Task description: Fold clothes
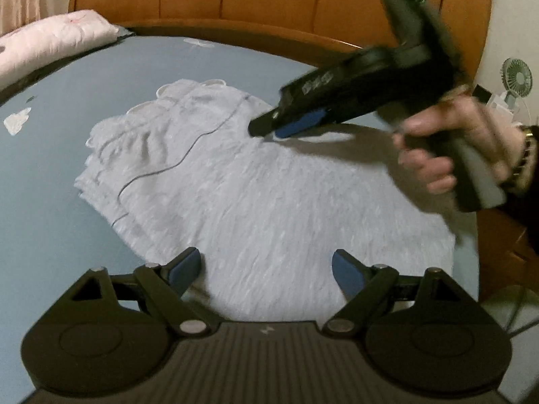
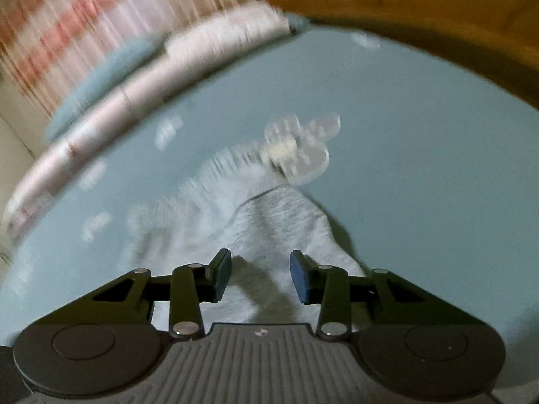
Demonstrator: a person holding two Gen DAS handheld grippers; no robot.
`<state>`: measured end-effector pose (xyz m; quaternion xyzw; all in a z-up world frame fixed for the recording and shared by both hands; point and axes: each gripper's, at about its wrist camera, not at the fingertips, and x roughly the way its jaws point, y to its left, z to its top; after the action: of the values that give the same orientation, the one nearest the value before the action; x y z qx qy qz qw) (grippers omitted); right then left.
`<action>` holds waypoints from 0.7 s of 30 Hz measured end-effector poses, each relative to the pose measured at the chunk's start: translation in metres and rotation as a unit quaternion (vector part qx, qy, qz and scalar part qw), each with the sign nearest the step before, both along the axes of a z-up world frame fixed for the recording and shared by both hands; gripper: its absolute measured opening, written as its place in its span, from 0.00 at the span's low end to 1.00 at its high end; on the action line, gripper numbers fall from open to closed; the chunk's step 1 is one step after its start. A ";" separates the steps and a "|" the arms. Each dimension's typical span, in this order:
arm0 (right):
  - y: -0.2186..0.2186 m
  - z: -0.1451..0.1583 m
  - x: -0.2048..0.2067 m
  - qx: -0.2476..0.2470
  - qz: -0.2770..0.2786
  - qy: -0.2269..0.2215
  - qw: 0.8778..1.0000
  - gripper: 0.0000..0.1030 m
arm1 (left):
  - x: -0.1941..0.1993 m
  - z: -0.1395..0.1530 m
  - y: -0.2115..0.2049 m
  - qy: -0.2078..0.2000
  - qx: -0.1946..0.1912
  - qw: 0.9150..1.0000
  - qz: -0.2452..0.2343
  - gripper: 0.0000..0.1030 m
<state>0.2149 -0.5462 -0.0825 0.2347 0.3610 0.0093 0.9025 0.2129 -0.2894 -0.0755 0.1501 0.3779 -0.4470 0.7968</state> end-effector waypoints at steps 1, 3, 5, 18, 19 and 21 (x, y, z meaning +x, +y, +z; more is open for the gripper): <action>0.003 0.000 0.004 -0.009 0.003 0.004 1.000 0.43 | 0.000 0.004 0.004 0.002 -0.004 1.000 0.005 0.83; 0.004 0.008 0.006 -0.017 0.006 -0.007 1.000 0.43 | 0.004 0.013 0.007 -0.003 -0.020 1.000 0.000 0.83; 0.003 0.019 0.011 -0.016 0.007 -0.024 1.000 0.43 | 0.008 0.022 0.004 -0.022 -0.040 0.999 -0.011 0.83; 0.016 -0.003 0.083 -0.044 0.038 0.029 0.998 0.47 | 0.082 -0.001 -0.014 0.047 -0.047 0.998 0.014 0.83; 0.018 -0.001 0.083 -0.051 0.043 0.032 0.997 0.47 | 0.080 0.002 -0.012 0.048 -0.047 0.998 0.018 0.83; 0.019 0.007 0.079 -0.062 0.045 0.033 0.997 0.47 | 0.076 0.010 -0.005 0.043 -0.044 0.998 0.030 0.83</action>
<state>0.2937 -0.5275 -0.0757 0.1622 0.4007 0.0201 0.9015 0.2892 -0.2944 -0.0657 0.0840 0.3960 -0.4456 0.7985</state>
